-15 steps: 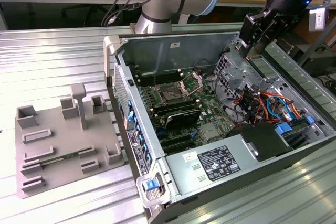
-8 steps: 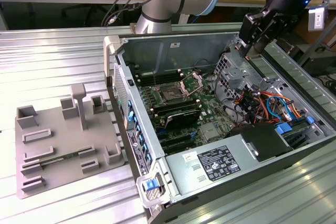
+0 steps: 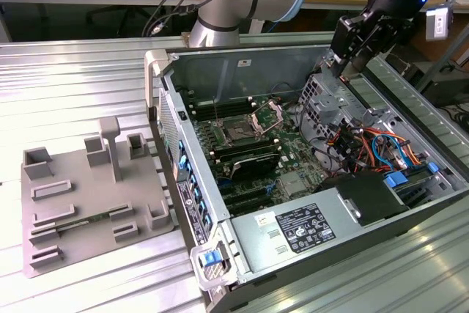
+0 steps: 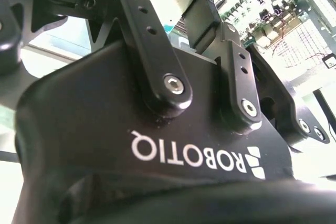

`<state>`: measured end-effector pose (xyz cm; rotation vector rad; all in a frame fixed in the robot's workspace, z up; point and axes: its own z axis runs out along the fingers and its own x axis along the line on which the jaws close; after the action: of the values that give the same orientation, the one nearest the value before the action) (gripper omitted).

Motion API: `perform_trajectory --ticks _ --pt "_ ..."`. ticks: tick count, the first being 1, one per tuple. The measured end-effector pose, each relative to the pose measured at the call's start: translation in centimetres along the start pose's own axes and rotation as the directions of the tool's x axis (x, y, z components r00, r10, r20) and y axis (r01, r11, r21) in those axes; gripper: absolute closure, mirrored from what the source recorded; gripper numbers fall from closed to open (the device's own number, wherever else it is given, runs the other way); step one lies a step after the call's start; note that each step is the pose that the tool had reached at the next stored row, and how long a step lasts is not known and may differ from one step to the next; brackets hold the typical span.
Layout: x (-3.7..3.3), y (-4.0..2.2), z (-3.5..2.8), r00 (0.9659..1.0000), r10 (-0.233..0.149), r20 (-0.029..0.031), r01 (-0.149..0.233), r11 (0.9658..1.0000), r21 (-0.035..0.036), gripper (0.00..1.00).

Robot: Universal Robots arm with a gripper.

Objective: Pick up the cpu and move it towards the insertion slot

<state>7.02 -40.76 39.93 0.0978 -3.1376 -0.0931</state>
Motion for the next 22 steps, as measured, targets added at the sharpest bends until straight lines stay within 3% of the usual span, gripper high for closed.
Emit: perform_trajectory --ticks 3,22 --pt "0.1 1.15 0.16 1.0 0.0 0.0 0.0 1.0 0.0 0.45" --pt "1.13 1.87 0.45 1.0 0.0 0.0 0.0 1.0 0.0 0.45"
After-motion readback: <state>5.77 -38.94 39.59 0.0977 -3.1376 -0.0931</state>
